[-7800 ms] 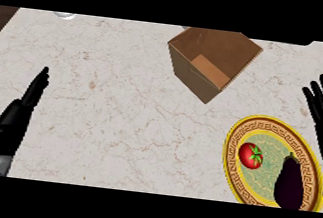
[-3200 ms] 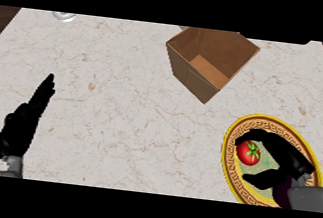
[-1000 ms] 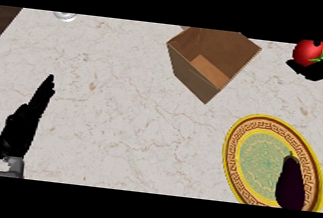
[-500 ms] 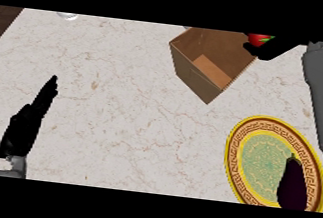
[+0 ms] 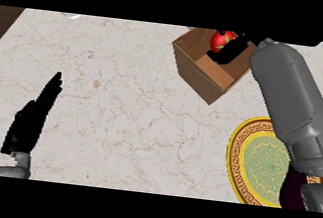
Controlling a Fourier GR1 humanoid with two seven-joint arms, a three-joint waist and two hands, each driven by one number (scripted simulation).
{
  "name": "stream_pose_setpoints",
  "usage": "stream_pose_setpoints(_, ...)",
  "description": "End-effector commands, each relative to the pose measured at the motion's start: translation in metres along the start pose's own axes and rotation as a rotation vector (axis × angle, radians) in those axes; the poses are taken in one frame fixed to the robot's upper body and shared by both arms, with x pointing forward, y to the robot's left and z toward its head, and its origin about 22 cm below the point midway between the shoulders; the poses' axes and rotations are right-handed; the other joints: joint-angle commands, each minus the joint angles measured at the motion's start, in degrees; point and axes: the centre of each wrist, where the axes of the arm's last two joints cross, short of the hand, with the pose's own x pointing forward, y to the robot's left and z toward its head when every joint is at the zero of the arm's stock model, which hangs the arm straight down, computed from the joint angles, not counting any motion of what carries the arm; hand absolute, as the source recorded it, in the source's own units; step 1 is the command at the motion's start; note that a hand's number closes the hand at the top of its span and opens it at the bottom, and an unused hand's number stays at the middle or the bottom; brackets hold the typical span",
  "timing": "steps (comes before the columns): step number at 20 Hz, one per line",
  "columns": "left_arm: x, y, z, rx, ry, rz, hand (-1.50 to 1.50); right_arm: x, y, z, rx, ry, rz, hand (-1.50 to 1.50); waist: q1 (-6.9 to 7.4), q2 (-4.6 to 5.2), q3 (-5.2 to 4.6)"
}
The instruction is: Pick the tomato from the plate and place it in the cardboard box
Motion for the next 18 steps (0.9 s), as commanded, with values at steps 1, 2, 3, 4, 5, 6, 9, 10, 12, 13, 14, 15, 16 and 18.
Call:
stream_pose_setpoints(1, -0.008, 0.002, -0.008, -0.003, 0.003, 0.006, 0.0, 0.001, 0.042, -0.008, 0.023, 0.081, -0.04, 1.5, -0.08, 0.18, -0.01)
stream_pose_setpoints(2, -0.008, -0.004, 0.002, -0.01, -0.011, 0.003, 0.0, 0.003, 0.027, -0.013, 0.044, 0.114, -0.054, -1.5, 0.64, 0.3, 0.0)
stream_pose_setpoints(3, 0.005, -0.006, -0.006, 0.008, -0.019, -0.012, 0.0, 0.001, 0.037, -0.013, 0.038, 0.11, -0.075, -1.5, 0.43, 0.28, 0.02)
stream_pose_setpoints(4, 0.009, -0.001, -0.009, -0.008, -0.018, 0.001, 0.0, -0.002, 0.025, -0.014, 0.046, 0.121, -0.061, -1.5, 1.04, 0.54, 0.02)
stream_pose_setpoints(5, 0.0, 0.012, -0.005, 0.007, -0.033, -0.012, 0.0, -0.008, 0.046, -0.01, 0.037, 0.103, -0.059, -1.5, 0.8, 0.41, 0.01)
stream_pose_setpoints(6, 0.002, 0.001, 0.002, -0.005, -0.029, 0.015, 0.0, -0.014, 0.042, -0.009, 0.035, 0.116, -0.068, -1.5, 1.37, 0.59, 0.03)
stream_pose_setpoints(9, 0.001, 0.006, -0.013, 0.005, -0.013, 0.009, 0.0, 0.01, 0.053, -0.019, 0.001, 0.079, -0.142, -1.5, 0.65, 0.51, 0.01)
stream_pose_setpoints(10, 0.0, -0.002, 0.002, -0.002, -0.023, -0.003, 0.0, -0.01, 0.05, -0.012, -0.03, 0.081, -0.169, -1.5, 1.33, 0.66, 0.05)
stream_pose_setpoints(12, 0.003, 0.0, -0.007, -0.005, -0.023, -0.003, 0.0, -0.009, 0.05, -0.011, -0.108, 0.061, -0.277, -1.5, 0.92, 0.6, 0.06)
stream_pose_setpoints(13, 0.006, 0.0, -0.009, 0.021, -0.031, -0.005, 0.0, -0.009, 0.052, -0.011, -0.163, 0.06, -0.322, -1.5, 0.83, 0.57, 0.07)
stream_pose_setpoints(14, 0.004, 0.001, -0.007, 0.005, -0.025, -0.019, 0.0, -0.021, 0.048, -0.006, -0.228, 0.067, -0.374, -1.5, 1.18, 0.82, 0.11)
stream_pose_setpoints(15, 0.0, -0.006, 0.0, 0.006, -0.021, 0.003, 0.0, -0.025, 0.032, -0.005, -0.277, 0.069, -0.405, -1.5, 1.17, 0.68, 0.1)
stream_pose_setpoints(16, 0.001, -0.008, 0.001, -0.013, -0.017, 0.002, 0.0, -0.025, 0.035, -0.005, -0.296, 0.081, -0.45, -1.5, 1.05, 0.6, 0.1)
stream_pose_setpoints(18, 0.002, 0.001, 0.002, -0.008, -0.032, 0.002, 0.0, -0.039, 0.006, 0.001, -0.347, 0.06, -0.547, -1.5, 1.23, 0.62, 0.11)
